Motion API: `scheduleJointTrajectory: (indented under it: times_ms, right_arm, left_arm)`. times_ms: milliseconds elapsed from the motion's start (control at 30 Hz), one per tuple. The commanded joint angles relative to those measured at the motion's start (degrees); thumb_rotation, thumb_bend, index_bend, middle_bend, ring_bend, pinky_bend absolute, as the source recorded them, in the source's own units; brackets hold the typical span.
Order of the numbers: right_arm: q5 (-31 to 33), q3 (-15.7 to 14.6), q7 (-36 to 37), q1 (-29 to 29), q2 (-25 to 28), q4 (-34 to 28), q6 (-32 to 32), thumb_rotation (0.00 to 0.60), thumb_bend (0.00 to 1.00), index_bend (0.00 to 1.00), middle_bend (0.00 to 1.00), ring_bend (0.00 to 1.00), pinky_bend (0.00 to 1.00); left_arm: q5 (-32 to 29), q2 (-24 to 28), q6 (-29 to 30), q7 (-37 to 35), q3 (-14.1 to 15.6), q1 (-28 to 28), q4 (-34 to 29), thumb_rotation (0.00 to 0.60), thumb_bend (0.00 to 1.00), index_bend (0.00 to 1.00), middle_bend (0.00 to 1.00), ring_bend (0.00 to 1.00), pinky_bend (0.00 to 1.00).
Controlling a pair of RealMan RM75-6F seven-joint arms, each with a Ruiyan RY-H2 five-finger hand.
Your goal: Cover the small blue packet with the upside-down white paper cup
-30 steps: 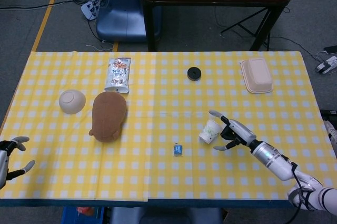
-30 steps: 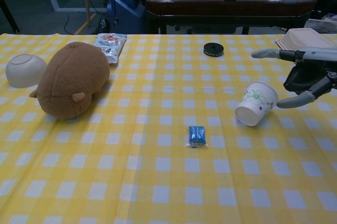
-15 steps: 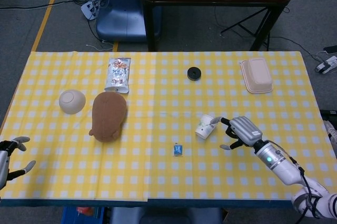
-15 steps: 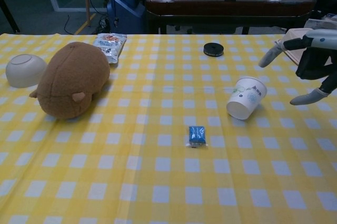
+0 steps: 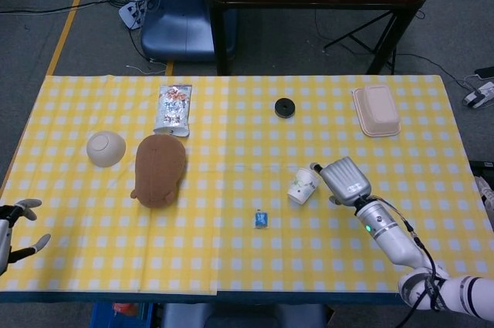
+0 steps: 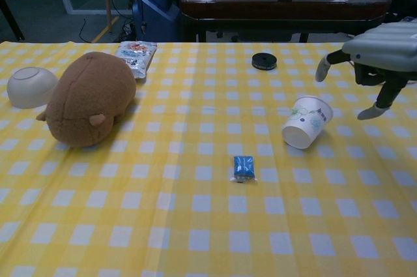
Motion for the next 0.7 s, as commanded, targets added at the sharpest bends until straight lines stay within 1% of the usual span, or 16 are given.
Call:
scheduleJointTrajectory:
  times_ms: [33,133,400,700]
  right_arm:
    - [2.66,0.2,-4.13,2.39,-2.13,0.1,-1.41,0.6,0.07,0.26,1.0,1.0,1.0]
    - [2.6,-0.27,-4.86,3.1,-3.17,0.98,-1.82,0.6,0.08,0.26,1.0,1.0,1.0]
    - [0.68,-1.72,-7.48,4.16,-5.38,3.92,-1.42,0.6,0.14,0.26,1.0,1.0,1.0]
    - [0.34,-2.69,-10.63,5.64,-7.43,5.68,-1.93,0.6,0.16,0.26,1.0,1.0,1.0]
  left_arm:
    - [-0.21,0.09,-0.03,-0.21,-0.11,0.01,0.08,0.6,0.14,0.43,0.51,0.42,0.54]
    - [-0.51,0.12,-0.35,-0.33,-0.15,-0.07,0.2,0.6,0.14,0.43,0.51,0.42,0.54]
    - [-0.88,0.0,-0.67,0.11,-0.2,-0.18,0.19,0.6,0.14,0.43,0.51,0.42,0.54]
    - [-1.08,-0.07,-0.75,0.37,-0.27,-0.21,0.17,0.6,0.14,0.43,0.51,0.42,0.54]
